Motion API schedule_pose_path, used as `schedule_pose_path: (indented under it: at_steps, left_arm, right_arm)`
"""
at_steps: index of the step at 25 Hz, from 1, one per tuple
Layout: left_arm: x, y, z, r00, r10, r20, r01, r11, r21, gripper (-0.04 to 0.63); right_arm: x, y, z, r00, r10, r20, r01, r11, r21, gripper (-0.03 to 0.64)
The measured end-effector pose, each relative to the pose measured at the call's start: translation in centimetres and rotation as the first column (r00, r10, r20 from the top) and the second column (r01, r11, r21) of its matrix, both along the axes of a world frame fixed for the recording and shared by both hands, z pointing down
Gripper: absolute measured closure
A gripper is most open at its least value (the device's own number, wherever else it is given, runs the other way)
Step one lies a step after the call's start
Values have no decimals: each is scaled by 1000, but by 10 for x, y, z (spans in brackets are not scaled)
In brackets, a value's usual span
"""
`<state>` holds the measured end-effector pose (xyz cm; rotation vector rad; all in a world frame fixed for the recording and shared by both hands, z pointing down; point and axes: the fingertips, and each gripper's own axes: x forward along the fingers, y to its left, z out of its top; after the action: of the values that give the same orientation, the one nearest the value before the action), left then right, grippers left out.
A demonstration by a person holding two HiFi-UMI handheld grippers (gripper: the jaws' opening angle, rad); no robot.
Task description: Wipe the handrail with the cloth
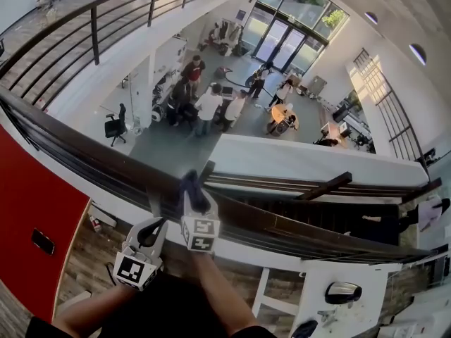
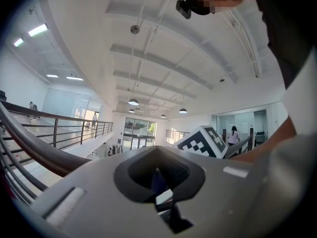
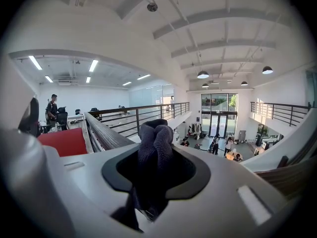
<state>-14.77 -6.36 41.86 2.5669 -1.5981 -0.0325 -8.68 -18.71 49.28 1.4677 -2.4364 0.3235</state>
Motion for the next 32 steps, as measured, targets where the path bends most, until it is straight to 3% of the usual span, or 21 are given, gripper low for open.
schedule_pose_path:
  at_steps: [19,32]
  left_arm:
    - [47,6,4,996,87,-15,-88,996,-10,597]
    - [91,8,10,992,130,4,-129,991,-45,597]
  right_arm:
    - [64,9,-1,996,88,19,-88,996,-6,492]
    - [100,17,0,997,68,47,-66,997,-48,492]
